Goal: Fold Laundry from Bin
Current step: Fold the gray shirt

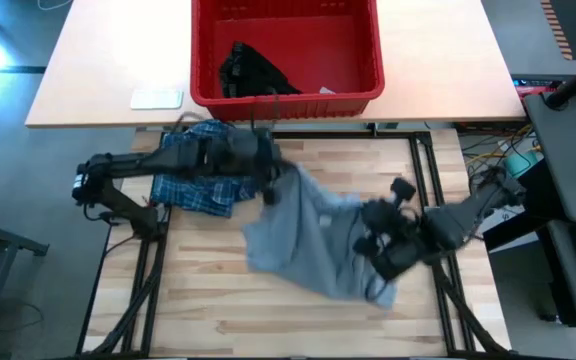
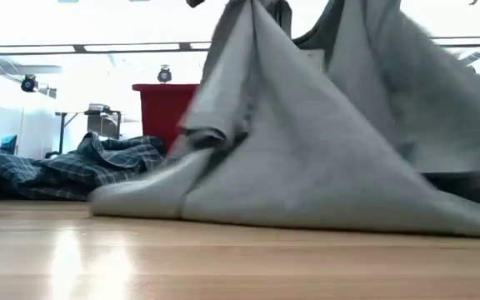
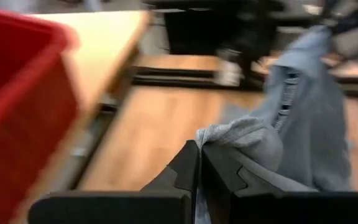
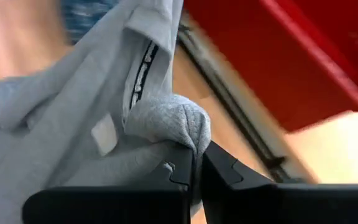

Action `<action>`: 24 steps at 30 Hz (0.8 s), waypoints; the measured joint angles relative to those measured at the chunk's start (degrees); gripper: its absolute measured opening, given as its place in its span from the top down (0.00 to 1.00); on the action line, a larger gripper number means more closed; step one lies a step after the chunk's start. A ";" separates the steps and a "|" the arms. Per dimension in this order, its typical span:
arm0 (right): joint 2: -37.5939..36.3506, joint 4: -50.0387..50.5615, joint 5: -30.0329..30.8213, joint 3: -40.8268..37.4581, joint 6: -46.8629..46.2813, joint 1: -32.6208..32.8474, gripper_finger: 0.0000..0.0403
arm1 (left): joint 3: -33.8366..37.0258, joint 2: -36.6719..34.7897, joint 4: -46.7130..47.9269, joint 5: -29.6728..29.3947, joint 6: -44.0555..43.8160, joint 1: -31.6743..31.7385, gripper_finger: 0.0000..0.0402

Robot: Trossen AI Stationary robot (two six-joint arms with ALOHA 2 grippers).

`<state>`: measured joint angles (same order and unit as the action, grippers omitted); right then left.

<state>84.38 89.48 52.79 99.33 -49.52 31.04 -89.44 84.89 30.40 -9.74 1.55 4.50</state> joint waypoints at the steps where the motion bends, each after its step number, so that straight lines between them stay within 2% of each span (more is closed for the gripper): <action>1: -0.97 0.72 0.31 0.02 1.04 -1.78 0.98 | -0.70 0.43 -0.41 -0.13 0.49 2.35 1.00; 4: -6.21 -0.46 2.09 -0.40 8.54 -7.84 0.98 | -4.28 2.19 -1.45 0.12 0.57 9.54 1.00; 6: -9.36 -2.05 3.13 1.88 11.44 -11.55 0.98 | -9.16 3.12 -1.45 3.02 0.25 12.75 1.00; 8: -12.06 -6.81 2.82 4.87 15.29 -12.86 0.98 | -15.57 3.27 -1.94 5.87 1.58 13.40 1.00; 10: -14.03 -15.03 0.72 7.25 23.09 -11.91 0.98 | -21.94 3.23 -2.05 8.90 3.55 12.58 1.00; 13: -15.25 -27.20 -7.55 9.61 34.04 -8.24 0.98 | -30.14 4.37 3.12 11.97 5.19 10.78 1.00; 15: -14.98 -33.82 -13.87 10.60 39.27 -5.43 0.98 | -34.06 5.24 7.85 12.01 6.14 8.52 1.00; 19: -12.78 -43.92 -28.58 12.31 47.59 0.20 0.98 | -39.11 5.79 13.23 14.87 6.53 1.50 1.00; 24: -8.10 -56.26 -46.13 15.22 59.81 6.69 0.98 | -42.35 6.32 12.29 22.09 9.30 -9.97 1.00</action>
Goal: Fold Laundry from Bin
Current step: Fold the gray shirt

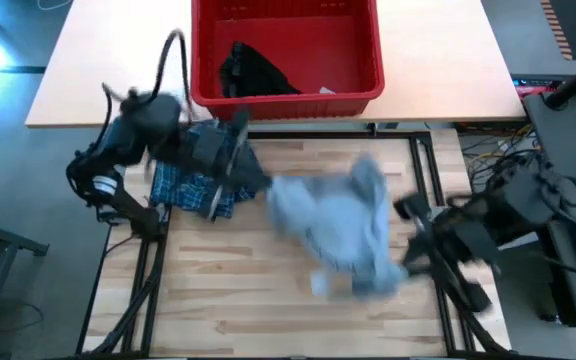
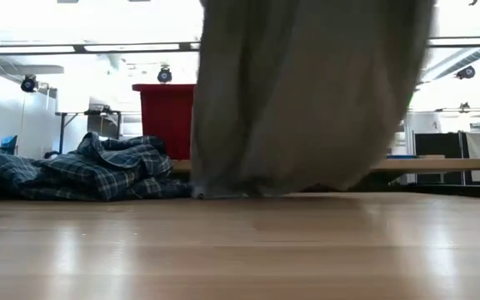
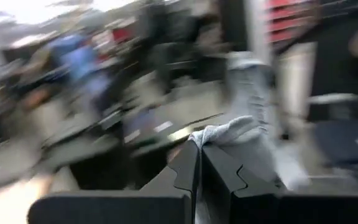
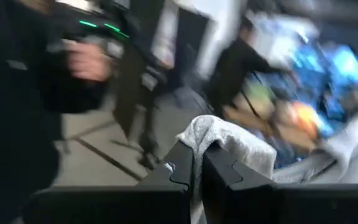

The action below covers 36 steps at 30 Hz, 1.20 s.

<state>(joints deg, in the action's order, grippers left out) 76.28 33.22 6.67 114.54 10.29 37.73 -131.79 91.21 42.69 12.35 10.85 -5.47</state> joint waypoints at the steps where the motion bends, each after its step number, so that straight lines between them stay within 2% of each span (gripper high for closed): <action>1: 1.00 -1.70 -1.58 0.93 2.61 0.93 0.98 | -0.57 0.25 -0.90 1.54 1.06 -2.45 1.00; 5: 4.32 -4.61 -1.98 6.99 12.70 3.17 0.98 | -3.24 1.06 -9.80 3.12 6.22 -9.44 1.00; 7: 5.01 -4.75 2.55 10.45 15.42 3.16 0.98 | -2.97 0.61 -17.17 0.32 8.04 -9.72 1.00; 9: 5.18 -4.05 11.86 13.34 17.62 2.93 0.98 | -2.93 0.41 -20.08 -7.15 9.70 -8.61 1.00; 13: 3.83 2.28 36.52 16.61 21.24 0.08 0.98 | -2.61 1.00 -20.66 -26.87 11.56 -1.59 1.00; 15: 2.24 8.18 46.40 16.62 20.36 -3.22 0.98 | -2.42 2.08 -19.27 -30.85 8.58 4.33 1.00; 17: 0.31 17.41 51.47 16.36 14.26 -8.23 0.98 | -2.40 3.85 -16.51 -30.07 3.57 10.79 1.00; 22: -2.98 43.24 49.18 14.08 -8.95 -25.97 0.98 | -2.18 10.28 -13.47 -22.45 -2.97 23.06 1.00; 25: -3.84 51.99 45.63 9.88 -14.36 -35.80 0.98 | -2.19 13.76 -13.65 -19.54 -3.87 27.55 1.00; 30: -4.92 53.72 41.53 0.00 -13.84 -48.34 0.98 | -2.28 20.90 -13.72 -18.09 -4.31 32.45 1.00; 36: -5.78 53.27 41.24 -7.88 -13.98 -54.86 0.98 | -2.28 24.75 -14.12 -11.49 -1.83 33.64 1.00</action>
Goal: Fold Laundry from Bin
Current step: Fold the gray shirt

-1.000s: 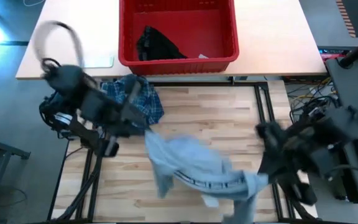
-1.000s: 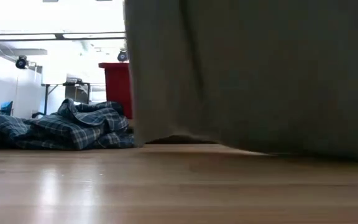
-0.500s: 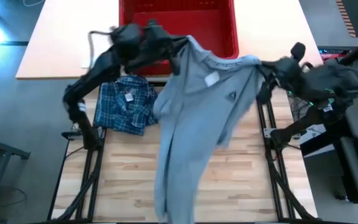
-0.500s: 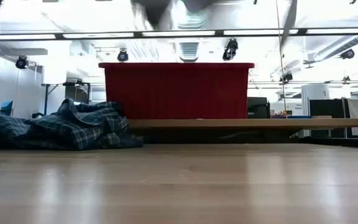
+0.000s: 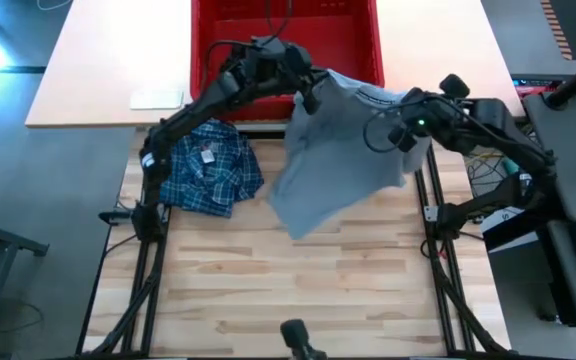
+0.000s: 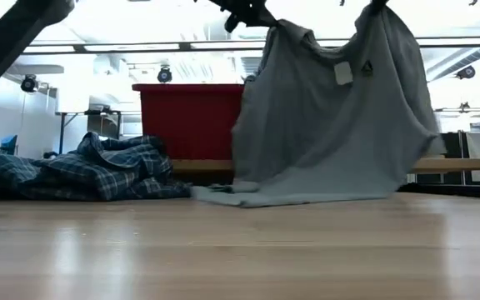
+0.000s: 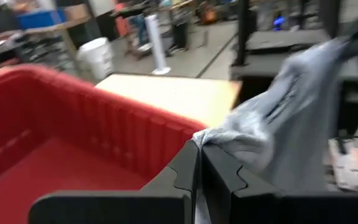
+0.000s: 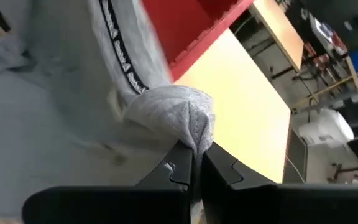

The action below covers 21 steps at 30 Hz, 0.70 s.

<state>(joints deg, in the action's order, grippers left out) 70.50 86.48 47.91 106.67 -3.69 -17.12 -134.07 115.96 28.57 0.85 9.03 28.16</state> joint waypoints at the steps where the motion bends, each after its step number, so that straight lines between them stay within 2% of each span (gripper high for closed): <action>1: -0.04 -0.36 -0.51 -0.66 -0.34 0.00 0.98 | -0.23 -0.14 -0.12 1.49 0.33 0.00 1.00; 3: -0.30 -1.83 -4.38 -1.53 -0.77 0.21 0.98 | -0.78 -0.94 0.47 4.64 0.55 -0.47 1.00; 7: -0.93 -5.65 -16.46 -1.54 -1.37 3.62 0.98 | -0.78 -5.15 2.15 13.58 -0.48 -2.63 1.00; 14: -1.65 -12.50 -32.62 6.71 0.31 16.15 0.98 | -0.91 -12.05 3.44 33.33 -1.63 -10.41 1.00; 17: -1.96 -18.06 -44.07 11.67 0.77 21.01 0.98 | -0.84 -14.16 0.56 36.30 -4.19 -15.14 1.00; 21: -1.92 -27.15 -58.91 17.83 3.93 25.62 0.98 | -0.85 -16.33 -7.22 36.39 -7.95 -21.53 1.00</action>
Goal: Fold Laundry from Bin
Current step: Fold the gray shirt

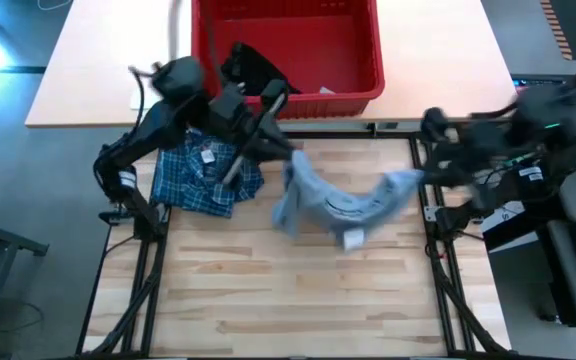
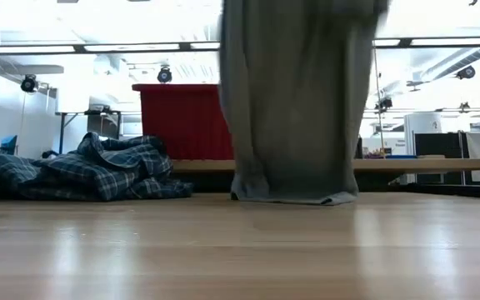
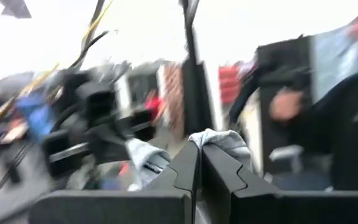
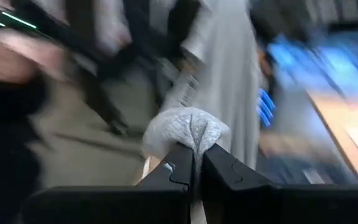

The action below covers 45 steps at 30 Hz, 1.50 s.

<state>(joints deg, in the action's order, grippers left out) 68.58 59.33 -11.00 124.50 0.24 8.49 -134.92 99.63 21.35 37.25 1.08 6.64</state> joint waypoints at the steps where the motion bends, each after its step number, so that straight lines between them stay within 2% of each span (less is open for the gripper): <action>1: 0.00 -2.58 -2.78 1.39 1.01 0.89 0.98 | -0.02 -0.31 -2.58 -0.02 -1.40 -1.38 1.00; 3: 0.00 -7.04 -5.69 3.97 2.43 1.93 0.98 | -0.06 -0.40 -8.29 -0.04 -4.79 -3.77 1.00; 5: 0.00 -8.98 -5.62 6.42 3.66 2.04 0.98 | -0.06 -0.54 -12.27 -1.52 -7.48 -5.12 1.00; 7: 0.00 -8.87 -2.48 8.20 4.60 2.01 0.98 | -0.06 -0.89 -13.21 -8.03 -10.49 -5.26 1.00; 10: -0.16 -6.12 9.75 8.90 6.60 2.01 0.98 | -0.12 -1.17 -8.51 -17.42 -13.71 -2.78 1.00; 13: -0.43 3.32 28.05 8.57 6.79 2.01 0.98 | -0.06 -0.05 -1.68 -23.23 -15.58 1.81 1.00; 15: 0.36 12.09 42.43 7.04 4.76 1.99 0.98 | -0.04 1.70 4.01 -24.86 -16.80 5.32 1.00; 17: 1.33 20.04 54.13 4.24 0.95 1.75 0.98 | 0.18 3.73 10.37 -25.37 -17.17 8.60 1.00; 18: 1.77 23.70 58.47 2.26 -1.91 1.20 0.98 | 0.43 5.01 12.98 -25.41 -16.92 10.01 1.00; 20: 2.39 29.64 62.84 -2.62 -8.14 -1.04 0.98 | 0.87 7.67 17.52 -25.62 -15.50 12.44 1.00; 23: 1.96 29.68 62.90 -13.44 -12.50 -6.46 0.98 | 0.95 12.03 22.23 -26.40 -11.61 15.11 1.00; 27: 1.69 24.57 61.37 -28.53 -11.51 -15.69 0.98 | 0.95 17.56 27.61 -30.37 -6.36 18.06 1.00; 30: 1.80 16.53 57.84 -39.15 -6.81 -22.23 0.98 | 0.95 21.58 30.42 -35.09 -2.19 19.84 1.00; 34: 1.46 -0.66 51.97 -51.24 2.21 -30.00 0.98 | 0.85 27.54 31.14 -39.70 1.87 20.96 1.00; 37: 2.74 -10.36 46.06 -57.49 3.90 -34.27 0.98 | 0.47 30.23 31.06 -42.55 2.60 21.00 1.00; 40: 2.92 -14.72 46.75 -59.98 3.92 -37.12 0.98 | 0.42 31.77 30.46 -51.20 3.04 20.66 1.00; 42: 3.37 -14.41 47.07 -61.13 3.89 -38.25 0.98 | 0.52 31.97 30.92 -55.13 3.69 20.17 1.00; 45: 3.67 -14.68 44.38 -61.69 1.73 -38.11 0.95 | 0.27 31.11 31.99 -56.90 4.69 19.91 0.99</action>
<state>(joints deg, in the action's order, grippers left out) 72.24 44.65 33.37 62.81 1.97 -29.62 -134.64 130.74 53.34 -19.65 5.77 26.55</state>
